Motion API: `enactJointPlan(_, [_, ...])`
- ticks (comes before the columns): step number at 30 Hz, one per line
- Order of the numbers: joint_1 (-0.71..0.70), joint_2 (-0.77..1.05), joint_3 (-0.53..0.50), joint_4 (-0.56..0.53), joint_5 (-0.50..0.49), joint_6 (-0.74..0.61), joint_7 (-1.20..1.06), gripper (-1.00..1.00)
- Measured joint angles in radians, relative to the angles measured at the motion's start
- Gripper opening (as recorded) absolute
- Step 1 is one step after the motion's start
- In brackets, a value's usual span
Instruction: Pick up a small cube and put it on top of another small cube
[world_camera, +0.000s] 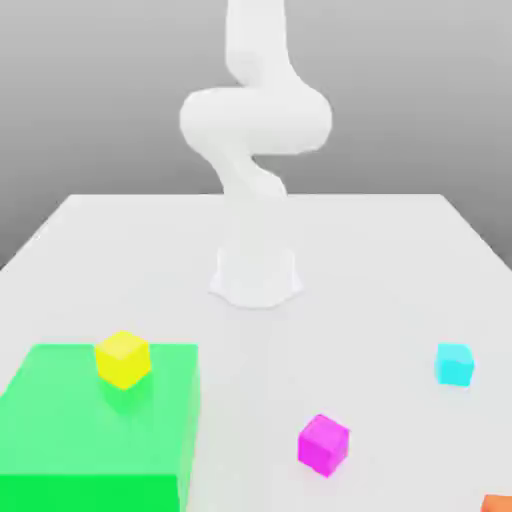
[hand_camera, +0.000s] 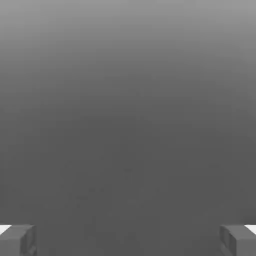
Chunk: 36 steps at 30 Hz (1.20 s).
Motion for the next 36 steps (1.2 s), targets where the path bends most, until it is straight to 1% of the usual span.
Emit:
enactJointPlan(10, [0.138, 0.369, -0.054, -0.135, 0.040, 0.193, -0.296, 0.00])
enactJointPlan(17, [0.196, 0.623, -0.051, -0.228, 0.063, 0.326, -0.496, 0.00])
enactJointPlan(22, [0.220, 0.802, -0.037, -0.295, 0.038, 0.422, -0.610, 0.00])
enactJointPlan(24, [0.221, 0.874, -0.034, -0.305, 0.026, 0.468, -0.633, 0.00])
enactJointPlan(28, [0.209, 1.019, -0.017, -0.284, 0.039, 0.581, -0.654, 0.00])
enactJointPlan(29, [0.203, 1.055, -0.011, -0.277, 0.044, 0.610, -0.657, -1.00])
enactJointPlan(36, [0.201, 1.064, -0.008, -0.276, 0.042, 0.616, -0.656, -1.00])
